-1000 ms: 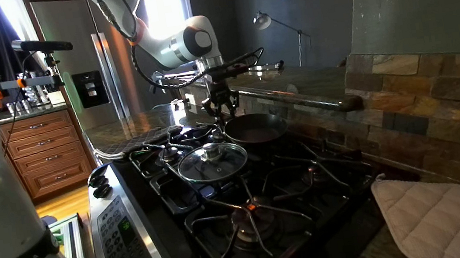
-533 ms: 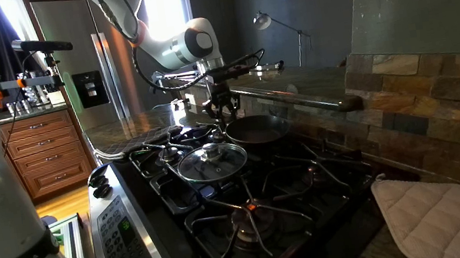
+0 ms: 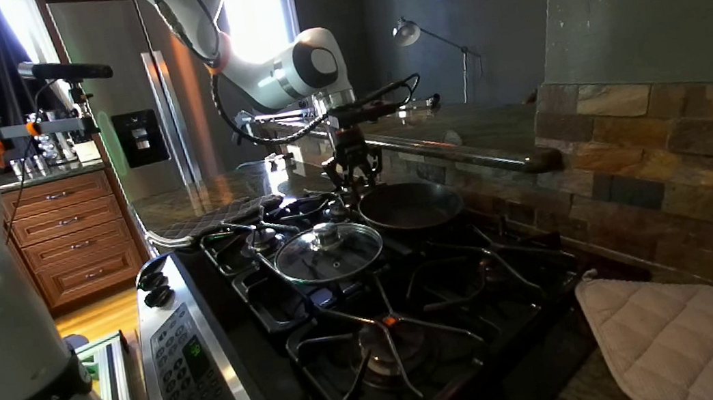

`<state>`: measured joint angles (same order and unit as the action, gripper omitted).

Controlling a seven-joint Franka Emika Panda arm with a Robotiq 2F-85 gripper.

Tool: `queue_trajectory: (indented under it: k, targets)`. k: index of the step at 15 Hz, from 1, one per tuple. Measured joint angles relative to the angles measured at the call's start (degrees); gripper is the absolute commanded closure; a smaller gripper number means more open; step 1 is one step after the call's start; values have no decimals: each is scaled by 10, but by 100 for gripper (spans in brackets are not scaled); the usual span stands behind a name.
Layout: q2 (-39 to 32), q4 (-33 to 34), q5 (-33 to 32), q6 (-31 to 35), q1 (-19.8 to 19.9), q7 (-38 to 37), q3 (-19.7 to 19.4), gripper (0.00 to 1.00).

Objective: Move the black pan to the right then put the lid on top

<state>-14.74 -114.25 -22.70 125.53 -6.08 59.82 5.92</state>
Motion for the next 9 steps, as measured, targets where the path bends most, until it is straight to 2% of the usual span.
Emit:
queue_trajectory:
  k: [9]
  targets:
    - [0, -1, -24, 0, 15, 1, -14, 77]
